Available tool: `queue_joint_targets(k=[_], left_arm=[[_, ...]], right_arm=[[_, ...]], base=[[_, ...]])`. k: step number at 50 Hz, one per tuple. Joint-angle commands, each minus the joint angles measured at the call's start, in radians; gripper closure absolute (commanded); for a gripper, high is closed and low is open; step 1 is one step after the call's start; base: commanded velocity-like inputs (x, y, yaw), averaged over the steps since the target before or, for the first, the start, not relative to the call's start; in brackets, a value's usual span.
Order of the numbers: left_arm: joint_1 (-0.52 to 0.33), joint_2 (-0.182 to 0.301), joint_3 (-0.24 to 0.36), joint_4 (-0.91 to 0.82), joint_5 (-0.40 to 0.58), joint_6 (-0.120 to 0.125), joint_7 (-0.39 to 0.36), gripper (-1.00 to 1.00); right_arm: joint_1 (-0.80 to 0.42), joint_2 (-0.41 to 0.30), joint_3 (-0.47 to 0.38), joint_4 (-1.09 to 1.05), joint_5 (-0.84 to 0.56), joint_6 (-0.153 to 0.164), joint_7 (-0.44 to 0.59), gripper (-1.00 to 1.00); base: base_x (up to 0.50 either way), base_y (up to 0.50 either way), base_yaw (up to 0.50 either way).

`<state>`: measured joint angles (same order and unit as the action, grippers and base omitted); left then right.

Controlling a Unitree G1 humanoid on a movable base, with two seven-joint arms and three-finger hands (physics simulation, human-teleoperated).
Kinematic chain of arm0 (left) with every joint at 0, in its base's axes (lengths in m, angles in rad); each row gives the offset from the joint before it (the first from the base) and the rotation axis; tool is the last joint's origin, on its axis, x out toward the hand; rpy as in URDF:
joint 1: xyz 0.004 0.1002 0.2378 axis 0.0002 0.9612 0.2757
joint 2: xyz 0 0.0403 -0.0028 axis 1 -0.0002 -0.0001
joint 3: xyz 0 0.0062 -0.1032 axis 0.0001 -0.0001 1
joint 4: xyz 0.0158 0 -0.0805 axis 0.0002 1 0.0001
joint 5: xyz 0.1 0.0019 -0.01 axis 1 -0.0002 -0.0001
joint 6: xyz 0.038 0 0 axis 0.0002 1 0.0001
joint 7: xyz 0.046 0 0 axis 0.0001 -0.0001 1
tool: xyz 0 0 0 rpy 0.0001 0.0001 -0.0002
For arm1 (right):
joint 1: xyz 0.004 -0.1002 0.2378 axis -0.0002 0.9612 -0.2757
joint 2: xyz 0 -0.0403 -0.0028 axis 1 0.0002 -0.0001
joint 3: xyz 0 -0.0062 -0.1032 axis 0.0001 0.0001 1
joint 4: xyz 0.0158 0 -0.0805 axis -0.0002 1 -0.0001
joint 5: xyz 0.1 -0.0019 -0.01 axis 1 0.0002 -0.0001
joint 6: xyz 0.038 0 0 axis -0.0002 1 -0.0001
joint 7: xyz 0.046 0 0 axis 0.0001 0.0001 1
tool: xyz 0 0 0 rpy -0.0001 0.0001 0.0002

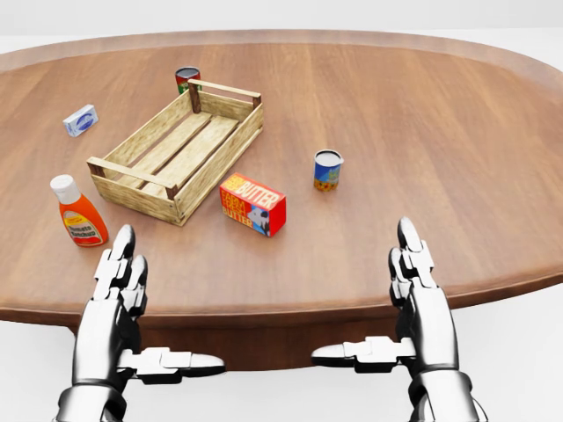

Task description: Pick up the butter and put it in the tray.

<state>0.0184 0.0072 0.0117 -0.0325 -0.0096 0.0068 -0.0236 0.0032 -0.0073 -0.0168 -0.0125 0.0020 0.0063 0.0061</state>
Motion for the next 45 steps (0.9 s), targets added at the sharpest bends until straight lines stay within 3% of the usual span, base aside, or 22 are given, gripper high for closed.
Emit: queue_joint_targets(k=[1, 4, 9, 17, 28, 38, 45], left_arm=[[0.059, 0.01, 0.023, -0.126, -0.023, 0.036, -0.05, -1.0], [0.071, 0.01, 0.023, -0.144, -0.024, 0.042, -0.063, -1.0], [0.1, 0.01, 0.029, -0.222, -0.034, 0.08, -0.081, -1.0], [0.167, 0.011, 0.08, -0.437, -0.098, 0.08, -0.125, -1.0], [0.221, -0.007, 0.154, -0.625, -0.151, 0.08, -0.176, -1.0], [0.227, -0.026, 0.196, -0.67, -0.167, 0.08, -0.207, -1.0], [0.232, -0.031, 0.21, -0.691, -0.176, 0.08, -0.215, -1.0]], right_arm=[[0.023, -0.007, -0.019, -0.08, 0.003, 0.04, 0.004, -0.98], [0.039, -0.005, -0.011, -0.123, -0.005, 0.058, 0.005, -0.98], [0.073, -0.003, 0.007, -0.223, -0.056, 0.081, -0.006, -0.98], [0.161, 0.003, 0.053, -0.462, -0.12, 0.081, -0.001, -0.98], [0.25, 0.017, 0.091, -0.709, -0.091, 0.081, -0.041, -0.98], [0.322, -0.015, 0.146, -0.861, -0.109, 0.081, -0.052, -0.98], [0.325, -0.038, 0.182, -0.854, -0.164, 0.081, -0.058, -0.98]], base=[[0.0, 0.0, 0.0], [0.0, 0.0, 0.0], [0.0, 0.0, 0.0], [0.0, 0.0, 0.0], [0.0, 0.0, 0.0], [0.0, 0.0, 0.0], [0.0, 0.0, 0.0]])
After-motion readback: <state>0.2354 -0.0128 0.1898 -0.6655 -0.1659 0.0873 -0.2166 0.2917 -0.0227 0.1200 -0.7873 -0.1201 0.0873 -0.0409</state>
